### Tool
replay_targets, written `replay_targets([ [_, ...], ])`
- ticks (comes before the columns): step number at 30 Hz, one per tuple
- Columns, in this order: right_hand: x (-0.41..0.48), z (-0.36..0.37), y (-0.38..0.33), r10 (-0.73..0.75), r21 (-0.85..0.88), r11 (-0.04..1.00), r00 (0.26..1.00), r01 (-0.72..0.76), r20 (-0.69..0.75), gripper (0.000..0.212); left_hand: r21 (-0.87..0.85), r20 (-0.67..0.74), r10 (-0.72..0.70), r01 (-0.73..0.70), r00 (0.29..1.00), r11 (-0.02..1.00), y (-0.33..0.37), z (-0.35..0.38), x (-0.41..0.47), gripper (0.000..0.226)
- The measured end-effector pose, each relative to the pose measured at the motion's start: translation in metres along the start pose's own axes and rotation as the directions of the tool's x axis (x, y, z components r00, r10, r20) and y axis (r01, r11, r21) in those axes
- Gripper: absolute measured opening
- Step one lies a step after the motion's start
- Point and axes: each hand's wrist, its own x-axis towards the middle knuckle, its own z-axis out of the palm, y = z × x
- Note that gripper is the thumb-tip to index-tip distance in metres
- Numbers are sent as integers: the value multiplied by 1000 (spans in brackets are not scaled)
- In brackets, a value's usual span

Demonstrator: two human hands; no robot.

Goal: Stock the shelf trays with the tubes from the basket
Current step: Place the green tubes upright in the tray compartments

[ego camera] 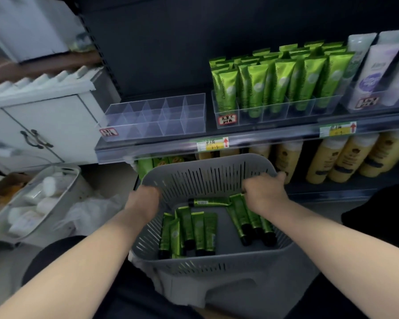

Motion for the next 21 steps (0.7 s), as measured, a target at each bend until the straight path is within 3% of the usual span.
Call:
replay_targets([
  [3,15,-24,-29,-127,6,991,973,131,-191,21,29,-211,68,-63,975,998,-2,-19,1,35],
  [5,34,-38,-45,-229,21,967,900,255,-371,25,-15,-465,133,-158,875,987,-5,-35,9,36],
  [8,68,-53,-65,-306,-18,934,775,357,-553,41,-91,-683,93,-210,724,973,-14,-60,36,36],
  [10,87,-59,-72,-311,-38,933,745,359,-590,56,-167,-721,18,-199,692,966,-20,-77,59,34],
  [12,101,-62,-77,-294,-40,937,724,346,-624,67,-202,-710,-17,-181,704,963,-28,-88,82,31],
  [17,122,-67,-89,-278,-65,940,641,334,-716,62,-159,-654,45,-195,755,968,-49,-92,116,33],
  [21,134,-75,-89,-220,-85,971,701,222,-678,68,-130,-622,76,-199,779,971,-55,-92,120,37],
])
